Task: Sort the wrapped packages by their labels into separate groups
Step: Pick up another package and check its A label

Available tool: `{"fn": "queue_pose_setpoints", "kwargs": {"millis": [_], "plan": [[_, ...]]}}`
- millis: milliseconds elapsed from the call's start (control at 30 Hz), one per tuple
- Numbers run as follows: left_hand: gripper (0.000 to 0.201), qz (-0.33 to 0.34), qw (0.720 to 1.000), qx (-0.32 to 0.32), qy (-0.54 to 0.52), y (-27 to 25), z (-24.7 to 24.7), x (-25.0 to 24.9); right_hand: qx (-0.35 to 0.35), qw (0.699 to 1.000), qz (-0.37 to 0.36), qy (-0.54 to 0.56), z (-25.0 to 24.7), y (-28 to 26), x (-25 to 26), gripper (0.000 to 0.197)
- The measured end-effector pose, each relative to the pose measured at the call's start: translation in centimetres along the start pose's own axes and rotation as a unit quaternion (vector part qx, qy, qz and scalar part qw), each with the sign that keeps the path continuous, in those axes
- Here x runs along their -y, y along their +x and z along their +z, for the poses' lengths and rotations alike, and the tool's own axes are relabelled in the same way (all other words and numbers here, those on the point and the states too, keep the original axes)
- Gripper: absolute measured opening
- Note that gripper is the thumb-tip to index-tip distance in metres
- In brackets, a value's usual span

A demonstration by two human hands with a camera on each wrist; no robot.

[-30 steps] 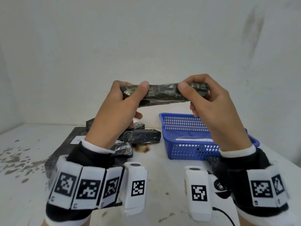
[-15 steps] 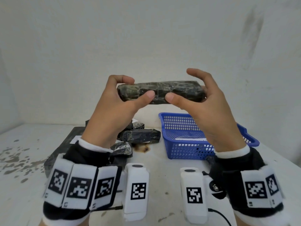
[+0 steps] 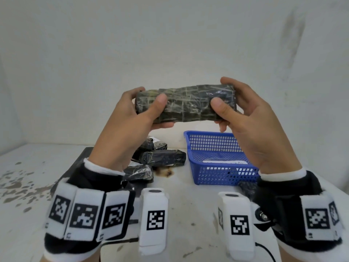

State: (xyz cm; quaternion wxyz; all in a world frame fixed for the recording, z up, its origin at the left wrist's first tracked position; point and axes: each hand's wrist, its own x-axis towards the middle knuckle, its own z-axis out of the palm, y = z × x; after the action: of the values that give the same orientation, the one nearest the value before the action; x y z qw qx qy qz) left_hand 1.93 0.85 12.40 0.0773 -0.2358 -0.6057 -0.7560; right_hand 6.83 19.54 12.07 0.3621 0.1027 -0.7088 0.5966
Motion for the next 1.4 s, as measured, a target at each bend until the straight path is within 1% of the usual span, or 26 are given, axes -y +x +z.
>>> {"fn": "queue_pose_setpoints", "kwargs": {"millis": [67,100,133,200,300,367,433,533,667,700,733,800,833,933,1033,1100,1133,1167,1233,1333,1400], "plan": [[0.038,-0.001,1.0,0.009,-0.01,0.3,-0.1,0.2,0.007,1.0,0.0,-0.003,-0.1,0.1,0.0,0.054],[0.029,0.0,1.0,0.014,-0.018,0.3,-0.1,0.1,0.01,1.0,0.003,-0.004,-0.2,0.1,0.1,0.049],[0.028,-0.003,1.0,0.016,-0.026,0.4,-0.1,0.1,0.011,1.0,0.005,-0.003,-0.2,0.1,0.1,0.044],[0.032,-0.011,0.999,0.012,-0.046,0.4,-0.1,0.0,0.011,1.0,0.008,-0.004,-0.3,0.1,0.3,0.031],[0.027,-0.012,0.998,0.009,-0.062,0.6,-0.2,0.0,0.008,1.0,0.019,-0.011,-0.4,0.0,0.6,0.015],[0.026,-0.01,0.998,0.005,-0.068,0.6,-0.2,0.0,0.004,1.0,0.026,-0.011,-0.4,-0.1,0.6,0.007],[0.02,-0.01,0.998,0.009,-0.066,0.6,-0.2,0.0,-0.002,0.999,0.036,-0.011,-0.3,-0.1,0.7,0.004],[0.016,-0.02,0.998,0.026,-0.055,0.6,-0.2,0.1,-0.018,0.999,0.042,-0.007,-0.2,-0.1,0.7,0.008],[0.008,-0.017,0.999,0.046,0.004,0.4,-0.1,0.3,-0.025,0.999,0.014,-0.028,0.0,-0.1,0.5,0.006],[0.011,-0.014,0.998,0.052,0.015,0.3,-0.1,0.3,-0.027,0.999,0.009,-0.031,0.1,-0.2,0.4,0.008],[0.019,-0.01,0.998,0.059,0.029,0.2,-0.1,0.4,-0.027,0.999,0.006,-0.032,0.2,-0.2,0.4,0.011],[0.036,0.0,0.996,0.065,0.057,0.2,-0.2,0.5,-0.02,0.999,0.003,-0.037,0.4,-0.3,0.5,0.025],[0.039,0.006,0.996,0.062,0.065,0.2,-0.3,0.5,-0.015,0.999,0.001,-0.046,0.5,-0.4,0.5,0.032],[0.046,0.015,0.995,0.051,0.085,0.2,-0.3,0.5,-0.009,0.998,-0.011,-0.066,0.6,-0.5,0.5,0.045],[0.048,0.025,0.991,0.043,0.122,0.2,-0.3,0.7,-0.003,0.995,-0.021,-0.097,0.7,-0.5,0.4,0.068],[0.051,0.025,0.992,0.03,0.12,0.2,-0.2,0.7,-0.003,0.994,-0.029,-0.108,0.7,-0.5,0.2,0.074],[0.053,0.025,0.992,0.027,0.12,0.1,-0.1,0.7,-0.002,0.994,-0.031,-0.107,0.7,-0.4,0.1,0.075],[0.049,0.028,0.992,0.024,0.122,0.2,-0.1,0.7,-0.002,0.994,-0.032,-0.106,0.7,-0.5,0.1,0.075],[0.039,0.037,0.991,0.016,0.127,0.2,-0.1,0.7,-0.004,0.994,-0.034,-0.106,0.8,-0.5,0.0,0.071],[0.038,0.032,0.994,0.015,0.107,0.1,-0.2,0.5,-0.004,0.995,-0.042,-0.09,1.1,-0.6,-0.1,0.06],[0.032,0.031,0.995,0.012,0.095,0.2,-0.2,0.6,-0.004,0.995,-0.052,-0.081,1.3,-0.6,0.1,0.05]]}}
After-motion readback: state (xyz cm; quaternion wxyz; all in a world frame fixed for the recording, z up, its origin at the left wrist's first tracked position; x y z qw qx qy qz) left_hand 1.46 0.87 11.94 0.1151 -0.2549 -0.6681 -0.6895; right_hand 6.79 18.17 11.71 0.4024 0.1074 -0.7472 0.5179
